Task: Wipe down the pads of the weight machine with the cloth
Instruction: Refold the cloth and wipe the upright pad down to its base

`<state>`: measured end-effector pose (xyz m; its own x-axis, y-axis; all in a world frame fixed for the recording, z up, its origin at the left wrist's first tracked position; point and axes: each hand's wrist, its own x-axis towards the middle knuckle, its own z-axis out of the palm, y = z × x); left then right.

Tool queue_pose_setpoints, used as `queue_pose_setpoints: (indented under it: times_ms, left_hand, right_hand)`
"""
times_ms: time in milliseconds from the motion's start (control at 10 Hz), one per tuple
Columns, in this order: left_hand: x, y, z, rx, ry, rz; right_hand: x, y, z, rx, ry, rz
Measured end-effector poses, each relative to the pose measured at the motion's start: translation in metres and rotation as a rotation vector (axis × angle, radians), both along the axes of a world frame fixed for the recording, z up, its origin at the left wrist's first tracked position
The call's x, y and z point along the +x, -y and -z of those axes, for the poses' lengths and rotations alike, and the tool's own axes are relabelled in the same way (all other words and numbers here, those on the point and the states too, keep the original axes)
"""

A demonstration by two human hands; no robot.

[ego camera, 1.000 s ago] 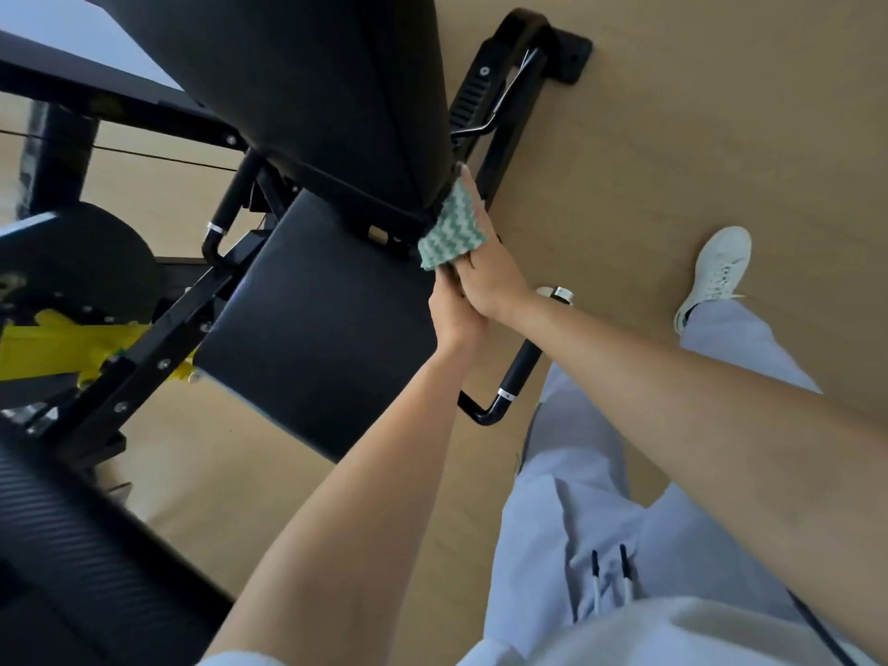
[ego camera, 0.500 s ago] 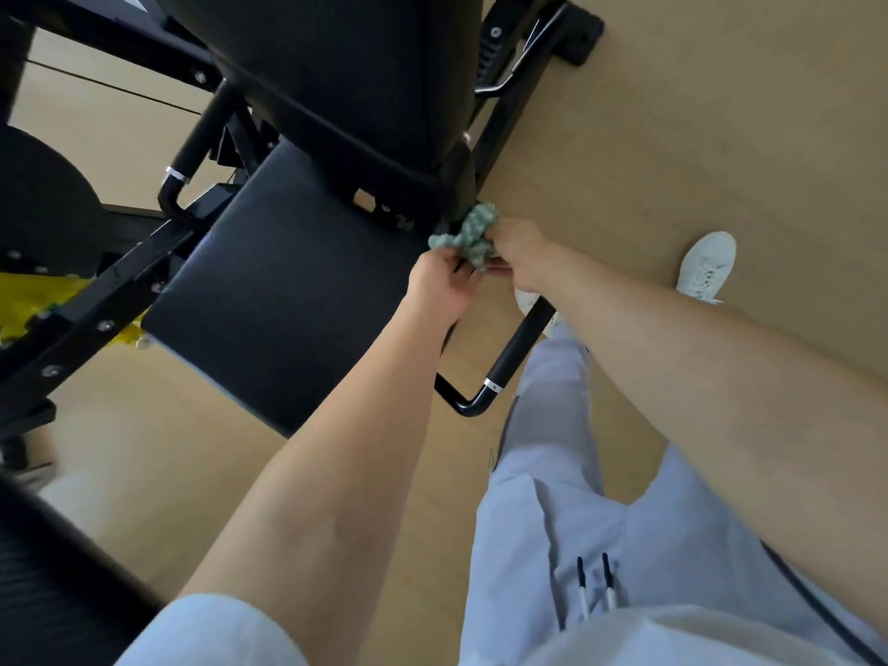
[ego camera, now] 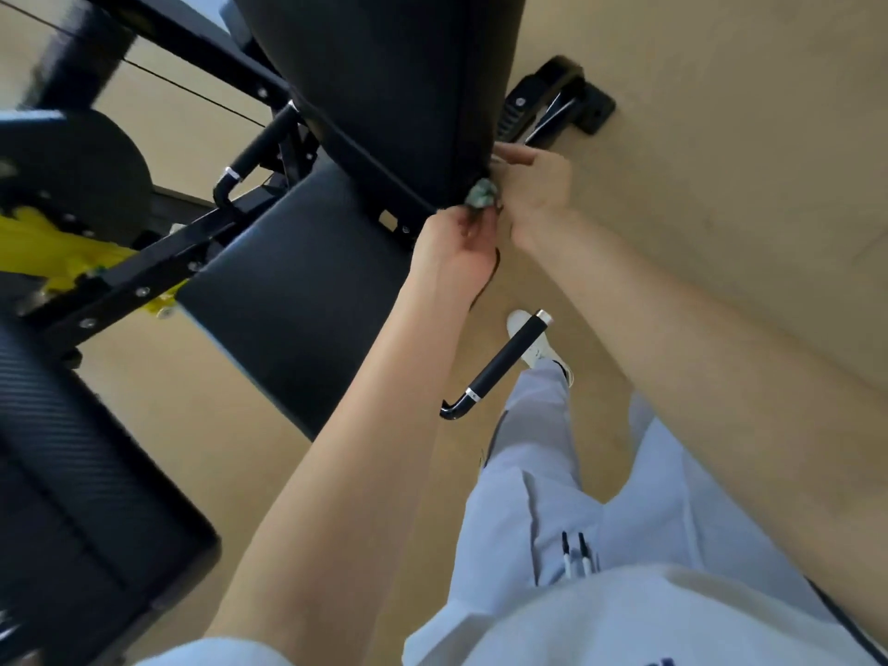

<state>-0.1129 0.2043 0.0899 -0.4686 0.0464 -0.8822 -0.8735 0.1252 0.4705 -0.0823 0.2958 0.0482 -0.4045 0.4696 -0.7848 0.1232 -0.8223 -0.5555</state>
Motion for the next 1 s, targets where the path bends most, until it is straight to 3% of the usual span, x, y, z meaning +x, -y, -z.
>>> queue_pose_setpoints:
  times_ms: [100,200,300,400,500,700,1000]
  left_hand:
    - [0.018,-0.024,-0.05,-0.003,0.029,-0.134]
    - [0.044,-0.022,-0.064,0.146,0.094,-0.226]
    - [0.074,-0.032,-0.088,0.228,0.0,-0.071]
    - [0.098,-0.049,-0.111,0.239,-0.152,0.097]
    - [0.115,-0.079,-0.131,0.242,-0.236,0.139]
    - [0.125,-0.143,-0.166,0.236,-0.323,0.078]
    - [0.082,-0.252,-0.161,0.267,-0.467,0.083]
  right_hand:
    - [0.024,-0.015,-0.028,-0.014,-0.07,-0.11]
    - [0.054,-0.034,-0.043,-0.167,-0.219,-0.115]
    - [0.092,-0.067,-0.07,-0.211,-0.356,-0.207]
    - [0.129,-0.102,-0.091,-0.194,-0.418,-0.463]
    - [0.155,-0.14,-0.112,-0.206,-0.365,-0.644]
    - [0.169,-0.205,-0.152,-0.067,-0.308,-0.499]
    - [0.149,-0.334,-0.177,0.169,-0.272,-0.308]
